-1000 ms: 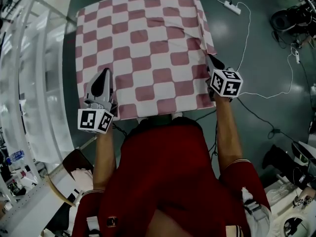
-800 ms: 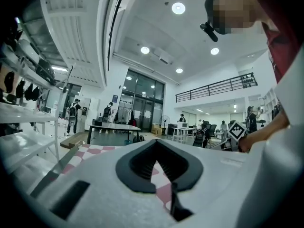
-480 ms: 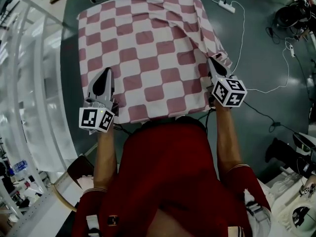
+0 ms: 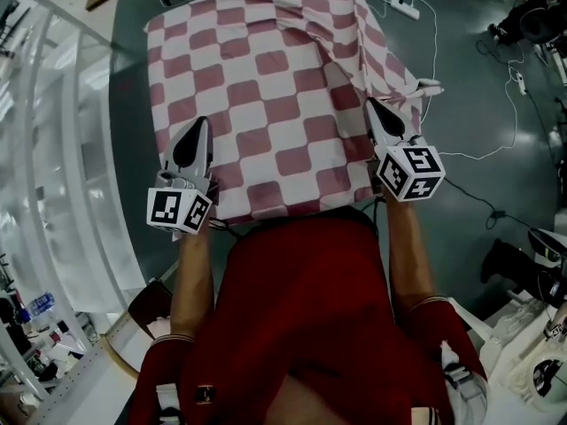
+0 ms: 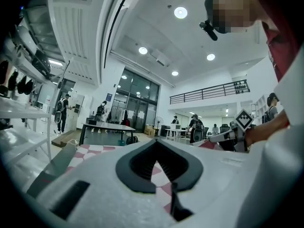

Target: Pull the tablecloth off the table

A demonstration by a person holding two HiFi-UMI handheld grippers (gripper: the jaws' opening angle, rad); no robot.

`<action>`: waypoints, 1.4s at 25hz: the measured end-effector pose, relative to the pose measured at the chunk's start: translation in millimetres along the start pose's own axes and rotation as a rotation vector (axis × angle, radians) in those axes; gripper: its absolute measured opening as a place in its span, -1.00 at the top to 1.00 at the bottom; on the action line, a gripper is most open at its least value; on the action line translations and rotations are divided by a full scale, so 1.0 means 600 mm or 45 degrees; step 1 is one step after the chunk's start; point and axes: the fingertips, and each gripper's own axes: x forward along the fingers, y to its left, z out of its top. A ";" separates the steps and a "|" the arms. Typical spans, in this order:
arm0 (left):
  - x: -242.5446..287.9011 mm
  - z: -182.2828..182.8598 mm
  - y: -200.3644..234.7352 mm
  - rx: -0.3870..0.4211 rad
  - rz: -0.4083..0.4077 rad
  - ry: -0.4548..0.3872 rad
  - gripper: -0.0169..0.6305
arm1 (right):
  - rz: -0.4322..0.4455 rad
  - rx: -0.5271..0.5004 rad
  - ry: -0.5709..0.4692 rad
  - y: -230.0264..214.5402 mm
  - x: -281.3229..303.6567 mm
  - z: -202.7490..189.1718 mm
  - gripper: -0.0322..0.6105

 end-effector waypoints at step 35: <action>-0.166 -0.179 0.321 -0.123 0.296 0.394 0.61 | 0.181 -0.171 0.210 0.255 0.166 -0.092 0.86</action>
